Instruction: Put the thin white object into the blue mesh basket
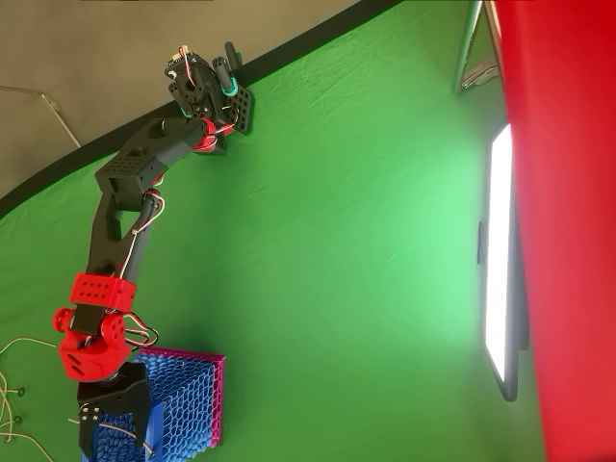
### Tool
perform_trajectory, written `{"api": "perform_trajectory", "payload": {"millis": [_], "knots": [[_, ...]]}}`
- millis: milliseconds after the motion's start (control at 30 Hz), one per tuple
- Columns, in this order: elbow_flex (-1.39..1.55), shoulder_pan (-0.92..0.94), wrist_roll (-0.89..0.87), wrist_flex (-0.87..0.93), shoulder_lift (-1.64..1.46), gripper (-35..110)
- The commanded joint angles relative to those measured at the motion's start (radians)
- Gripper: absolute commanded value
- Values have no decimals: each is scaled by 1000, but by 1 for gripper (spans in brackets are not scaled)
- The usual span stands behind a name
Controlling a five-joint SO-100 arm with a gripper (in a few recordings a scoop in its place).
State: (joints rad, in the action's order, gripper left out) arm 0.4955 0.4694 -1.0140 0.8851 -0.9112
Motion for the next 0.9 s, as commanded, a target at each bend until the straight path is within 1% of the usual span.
{"api": "perform_trajectory", "payload": {"millis": [0, 233, 400, 467, 633, 700, 800, 867], "knots": [[-63, -9, -14, 26, -58, 37], [-94, -61, 20, 64, -69, 37], [20, -130, 101, 58, -141, 37], [137, -161, 153, 14, -202, 35], [526, -225, 331, -213, -396, 27], [663, -252, 417, -279, -472, 23], [876, -287, 522, -377, -600, 22], [1000, -305, 589, -428, -680, 18]]}}
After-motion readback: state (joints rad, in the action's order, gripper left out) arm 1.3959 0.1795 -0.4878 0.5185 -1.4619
